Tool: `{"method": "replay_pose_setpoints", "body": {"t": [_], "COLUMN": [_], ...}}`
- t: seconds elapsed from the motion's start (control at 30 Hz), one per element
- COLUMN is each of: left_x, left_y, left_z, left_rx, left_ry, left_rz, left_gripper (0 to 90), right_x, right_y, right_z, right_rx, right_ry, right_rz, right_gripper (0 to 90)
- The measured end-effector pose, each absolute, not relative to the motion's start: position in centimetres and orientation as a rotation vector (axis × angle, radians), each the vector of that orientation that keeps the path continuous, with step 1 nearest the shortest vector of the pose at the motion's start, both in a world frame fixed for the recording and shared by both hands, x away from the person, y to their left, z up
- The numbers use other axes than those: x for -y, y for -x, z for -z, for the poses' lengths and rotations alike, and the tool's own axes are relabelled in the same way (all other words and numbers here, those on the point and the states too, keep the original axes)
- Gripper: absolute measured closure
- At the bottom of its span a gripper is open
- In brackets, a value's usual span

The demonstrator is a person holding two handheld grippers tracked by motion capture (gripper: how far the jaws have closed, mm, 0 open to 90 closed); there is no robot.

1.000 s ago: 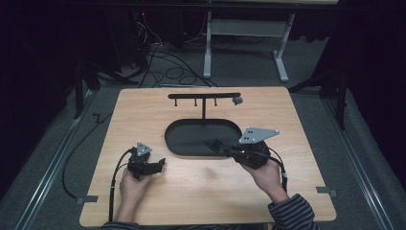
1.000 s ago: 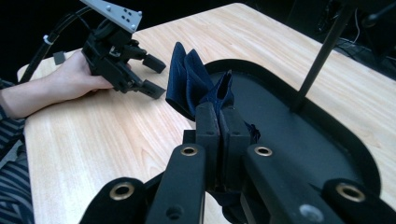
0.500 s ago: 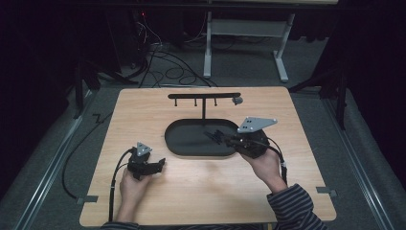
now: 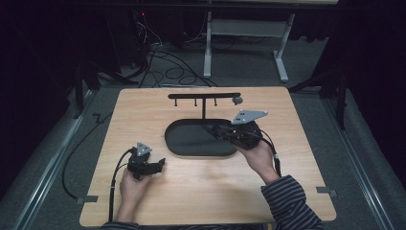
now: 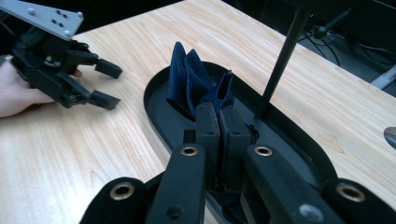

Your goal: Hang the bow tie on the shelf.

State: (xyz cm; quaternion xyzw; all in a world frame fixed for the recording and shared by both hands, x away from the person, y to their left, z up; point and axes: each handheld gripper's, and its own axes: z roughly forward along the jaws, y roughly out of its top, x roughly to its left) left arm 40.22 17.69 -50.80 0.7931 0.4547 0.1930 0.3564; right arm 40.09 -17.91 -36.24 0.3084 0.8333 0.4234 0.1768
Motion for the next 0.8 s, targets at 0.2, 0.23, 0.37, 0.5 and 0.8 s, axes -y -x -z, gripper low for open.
{"method": "replay_pose_setpoints", "body": {"t": [0.2, 0.23, 0.37, 0.5, 0.8], "left_x": [-17.7, -17.7, -17.7, -17.7, -17.7], "left_y": [-40.2, -40.2, -40.2, -40.2, -40.2], "left_z": [50.8, 50.8, 50.8, 50.8, 50.8], "left_rx": [-1.174, -1.174, -1.174, -1.174, -1.174], "left_ry": [-2.048, -2.048, -2.049, -2.049, -2.049], "left_rz": [-0.499, -0.499, -0.499, -0.499, -0.499], "left_gripper": [25.3, 25.3, 25.3, 25.3, 25.3], "right_x": [17.7, 17.7, 17.6, 17.4, 16.8], "right_y": [-41.1, -41.2, -41.8, -42.1, -42.8], "right_z": [36.8, 36.9, 37.3, 37.5, 38.4], "right_rx": [-2.358, -2.358, -2.355, -2.351, -2.360], "right_ry": [-0.893, -0.894, -0.910, -0.909, -0.898], "right_rz": [-1.183, -1.181, -1.174, -1.160, -1.100], "right_gripper": [89.9, 89.9, 89.9, 89.9, 89.9]}}
